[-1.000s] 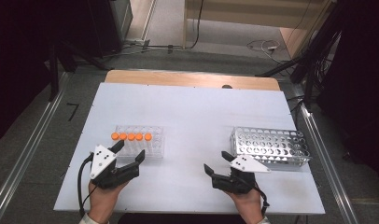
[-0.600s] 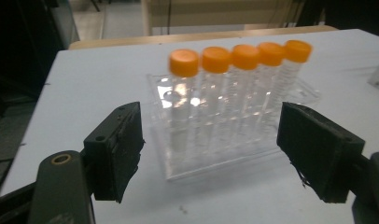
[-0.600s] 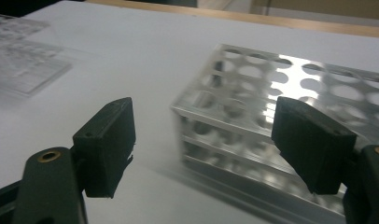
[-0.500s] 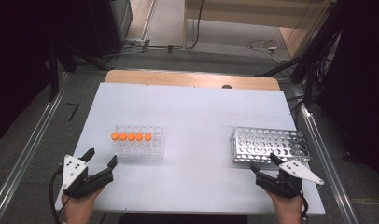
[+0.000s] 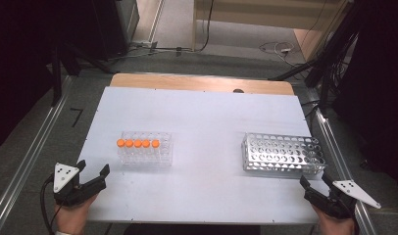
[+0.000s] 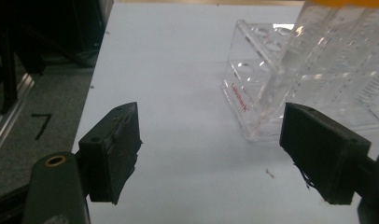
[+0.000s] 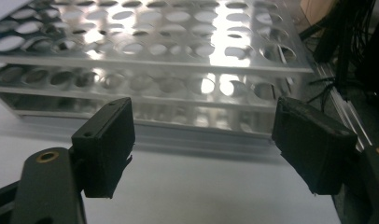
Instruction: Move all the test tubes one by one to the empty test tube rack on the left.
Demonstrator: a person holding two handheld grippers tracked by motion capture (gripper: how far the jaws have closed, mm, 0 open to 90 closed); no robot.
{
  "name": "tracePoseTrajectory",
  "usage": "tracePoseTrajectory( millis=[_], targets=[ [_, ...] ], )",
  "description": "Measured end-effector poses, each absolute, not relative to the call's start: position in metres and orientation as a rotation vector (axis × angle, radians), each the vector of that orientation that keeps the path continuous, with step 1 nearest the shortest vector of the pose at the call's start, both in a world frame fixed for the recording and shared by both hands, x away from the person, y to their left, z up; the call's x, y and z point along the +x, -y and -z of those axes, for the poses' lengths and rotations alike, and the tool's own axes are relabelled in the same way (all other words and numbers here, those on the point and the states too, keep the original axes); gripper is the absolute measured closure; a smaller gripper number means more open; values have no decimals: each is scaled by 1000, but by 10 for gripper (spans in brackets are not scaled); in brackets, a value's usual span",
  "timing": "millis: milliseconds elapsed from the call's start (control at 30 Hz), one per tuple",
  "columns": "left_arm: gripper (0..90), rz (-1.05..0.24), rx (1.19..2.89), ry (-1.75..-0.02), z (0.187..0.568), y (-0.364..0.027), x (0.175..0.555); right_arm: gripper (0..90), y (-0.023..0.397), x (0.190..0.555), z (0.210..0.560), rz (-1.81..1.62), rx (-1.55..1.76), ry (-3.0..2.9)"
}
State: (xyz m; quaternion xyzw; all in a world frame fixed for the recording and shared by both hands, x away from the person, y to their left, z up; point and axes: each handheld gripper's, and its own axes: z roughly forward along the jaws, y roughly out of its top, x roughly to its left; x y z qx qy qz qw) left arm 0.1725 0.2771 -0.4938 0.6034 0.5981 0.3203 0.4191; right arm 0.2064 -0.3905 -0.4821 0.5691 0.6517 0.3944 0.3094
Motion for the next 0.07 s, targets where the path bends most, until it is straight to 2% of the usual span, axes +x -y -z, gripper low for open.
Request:
tracePoseTrajectory(
  millis=[67],
  targets=[
    [189,-766,1514,-1518,497,-279,176,184,397,208,486,-1044,1525,-1720]
  ],
)
